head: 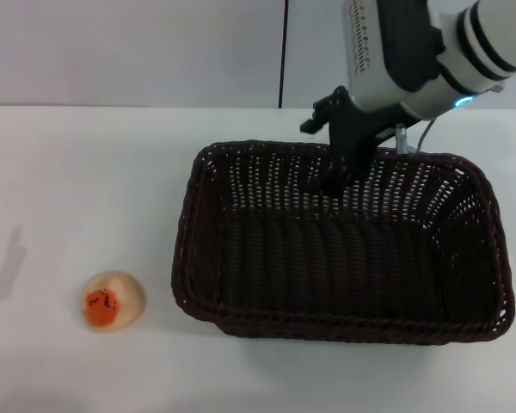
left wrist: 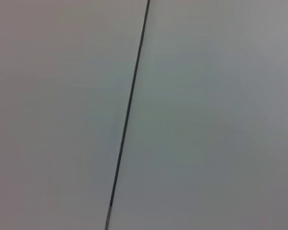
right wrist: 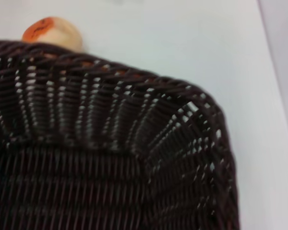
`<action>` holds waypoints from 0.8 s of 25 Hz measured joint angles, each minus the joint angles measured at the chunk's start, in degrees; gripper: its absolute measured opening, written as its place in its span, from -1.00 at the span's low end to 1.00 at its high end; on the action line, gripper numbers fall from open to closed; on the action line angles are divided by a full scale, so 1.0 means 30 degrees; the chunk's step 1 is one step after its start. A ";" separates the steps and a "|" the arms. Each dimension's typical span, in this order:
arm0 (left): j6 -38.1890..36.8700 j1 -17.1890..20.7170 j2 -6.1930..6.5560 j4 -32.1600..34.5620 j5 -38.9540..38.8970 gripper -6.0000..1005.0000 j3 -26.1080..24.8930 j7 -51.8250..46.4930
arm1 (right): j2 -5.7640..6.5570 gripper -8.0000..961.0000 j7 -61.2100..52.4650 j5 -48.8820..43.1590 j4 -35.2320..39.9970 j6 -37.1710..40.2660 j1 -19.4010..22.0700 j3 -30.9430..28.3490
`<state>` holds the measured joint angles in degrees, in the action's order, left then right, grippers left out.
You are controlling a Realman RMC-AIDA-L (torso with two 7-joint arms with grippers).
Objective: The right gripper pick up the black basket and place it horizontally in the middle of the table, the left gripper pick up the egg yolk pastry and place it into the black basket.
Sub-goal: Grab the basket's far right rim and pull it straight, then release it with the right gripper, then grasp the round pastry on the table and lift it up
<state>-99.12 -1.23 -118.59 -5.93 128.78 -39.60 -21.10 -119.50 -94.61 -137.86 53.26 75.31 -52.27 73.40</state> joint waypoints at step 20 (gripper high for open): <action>0.1642 -0.1404 0.0146 0.3711 0.0022 0.45 0.7494 0.0332 | 0.0050 0.76 0.6786 2.4499 0.3633 0.1070 1.4444 -0.1474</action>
<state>-94.19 -5.45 -118.15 5.20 128.85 -17.12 -20.10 -119.35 -74.25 -64.36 64.16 78.52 -8.93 68.98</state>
